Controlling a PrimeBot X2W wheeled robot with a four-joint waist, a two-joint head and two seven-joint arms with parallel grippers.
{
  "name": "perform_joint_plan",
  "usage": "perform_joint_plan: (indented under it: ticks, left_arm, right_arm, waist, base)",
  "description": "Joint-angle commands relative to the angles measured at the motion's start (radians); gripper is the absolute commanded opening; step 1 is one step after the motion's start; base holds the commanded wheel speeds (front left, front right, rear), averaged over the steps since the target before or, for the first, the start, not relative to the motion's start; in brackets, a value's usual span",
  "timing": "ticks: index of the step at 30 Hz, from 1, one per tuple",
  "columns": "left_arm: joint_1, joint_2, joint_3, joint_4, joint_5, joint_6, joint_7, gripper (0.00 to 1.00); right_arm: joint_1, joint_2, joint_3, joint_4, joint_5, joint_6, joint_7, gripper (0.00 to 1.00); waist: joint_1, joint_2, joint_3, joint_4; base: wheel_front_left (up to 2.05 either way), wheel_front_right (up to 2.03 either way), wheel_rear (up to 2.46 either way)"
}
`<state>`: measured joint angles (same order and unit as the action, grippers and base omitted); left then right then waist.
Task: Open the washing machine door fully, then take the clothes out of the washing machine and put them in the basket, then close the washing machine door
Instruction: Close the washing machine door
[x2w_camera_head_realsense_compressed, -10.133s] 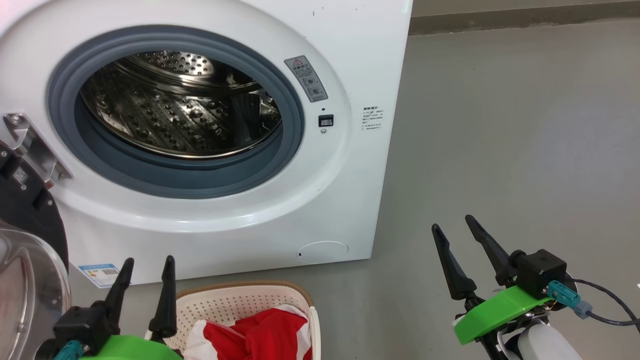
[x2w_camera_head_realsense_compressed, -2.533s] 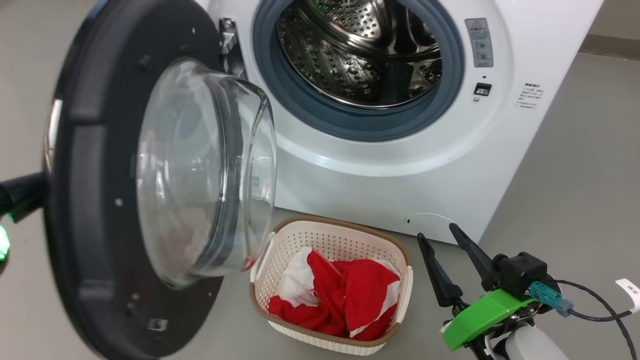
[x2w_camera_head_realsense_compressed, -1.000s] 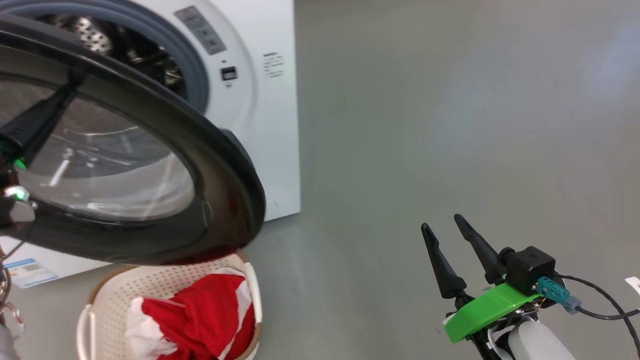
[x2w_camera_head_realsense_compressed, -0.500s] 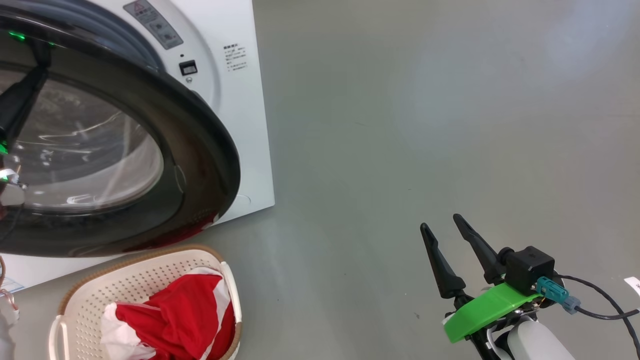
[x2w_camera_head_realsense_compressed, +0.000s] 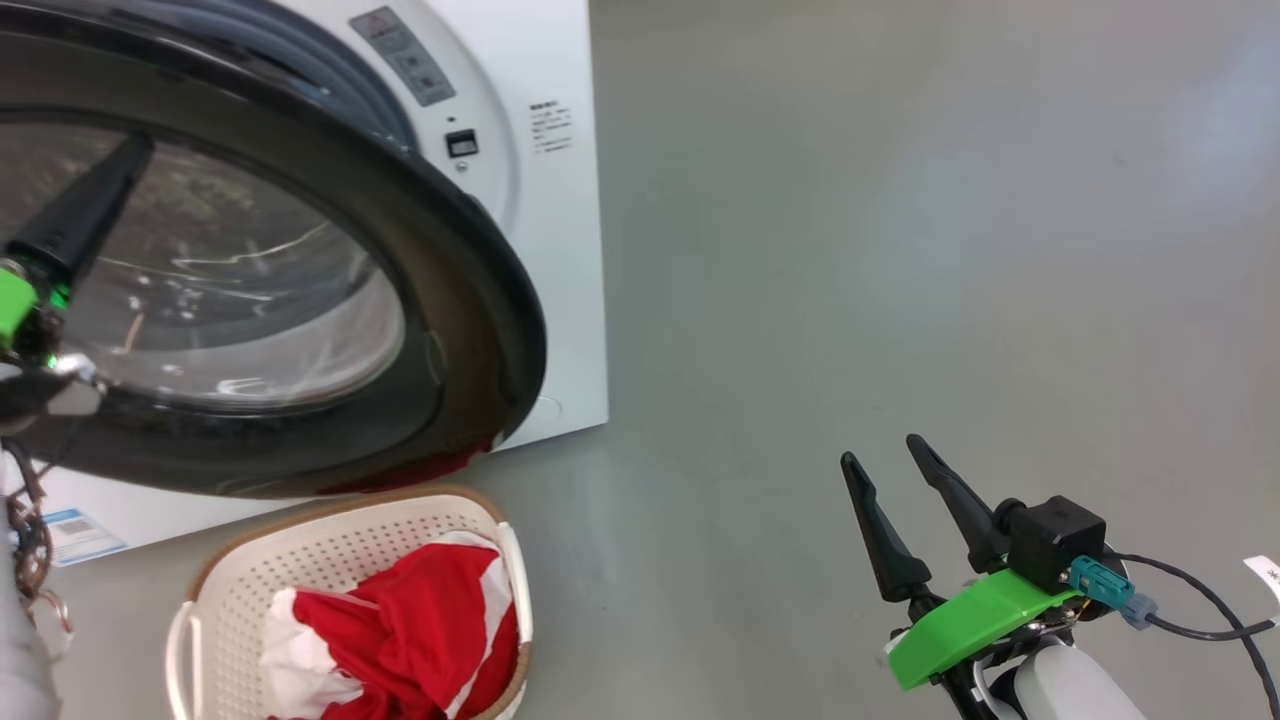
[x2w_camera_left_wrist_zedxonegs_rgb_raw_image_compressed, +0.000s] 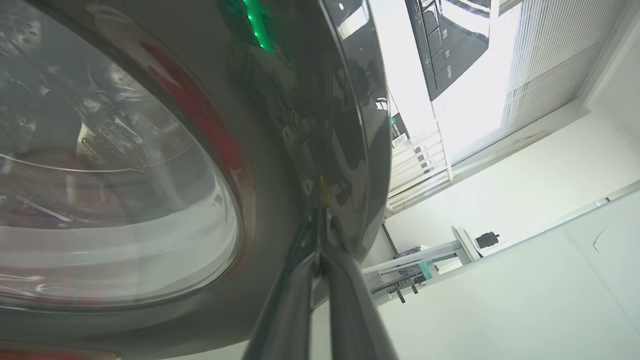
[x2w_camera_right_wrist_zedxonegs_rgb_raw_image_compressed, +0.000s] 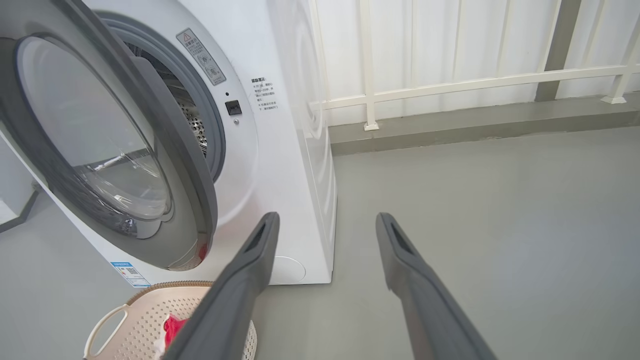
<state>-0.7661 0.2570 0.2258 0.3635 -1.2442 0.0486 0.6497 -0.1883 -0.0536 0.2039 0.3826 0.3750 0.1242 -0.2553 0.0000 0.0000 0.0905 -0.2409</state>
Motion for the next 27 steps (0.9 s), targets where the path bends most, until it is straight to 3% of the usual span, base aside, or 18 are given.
perform_joint_plan:
  ticks: [1,2,4,5,9,15,27]
  left_arm:
    - [0.017,0.046,0.011,-0.047,0.026,-0.02,-0.004,0.0]
    - [0.028,0.048,0.007,-0.059,0.033,-0.024,-0.005,0.08]
    - [0.056,0.062,-0.01,-0.09,0.065,-0.045,-0.015,0.63]
    - [0.071,0.065,-0.014,-0.105,0.077,-0.055,-0.025,0.98]
    - [0.146,0.098,-0.039,-0.168,0.175,-0.109,-0.098,1.0]
    - [0.272,0.104,-0.039,-0.236,0.272,-0.145,-0.236,1.0]
    - [0.537,0.087,-0.052,-0.325,0.524,-0.158,-0.556,1.0]
  right_arm:
    - [-0.021,0.001,0.016,-0.018,-0.004,0.007,-0.006,1.0]
    - [-0.021,0.0,0.015,-0.018,-0.003,0.007,-0.006,1.0]
    - [-0.02,-0.001,0.012,-0.018,-0.002,0.007,-0.006,1.0]
    - [-0.019,-0.002,0.009,-0.019,-0.002,0.007,-0.006,1.0]
    - [-0.02,-0.002,0.001,-0.025,-0.003,0.007,-0.006,1.0]
    - [-0.023,-0.001,-0.006,-0.028,-0.005,0.007,-0.006,1.0]
    - [-0.024,0.0,-0.013,-0.039,-0.006,0.007,-0.006,1.0]
  waist:
    - [0.0,0.0,-0.018,0.031]
    - [0.0,0.0,-0.02,0.038]
    - [0.0,0.0,-0.022,0.052]
    - [0.0,0.0,-0.021,0.058]
    - [0.0,0.0,-0.013,0.079]
    - [0.0,0.0,-0.006,0.09]
    - [0.0,0.0,-0.002,0.077]
  base:
    - [0.0,0.0,0.0]
    - [0.0,0.0,0.0]
    - [0.0,0.0,0.0]
    - [0.0,0.0,0.0]
    - [0.0,0.0,0.0]
    - [0.0,0.0,0.0]
    - [0.0,0.0,0.0]
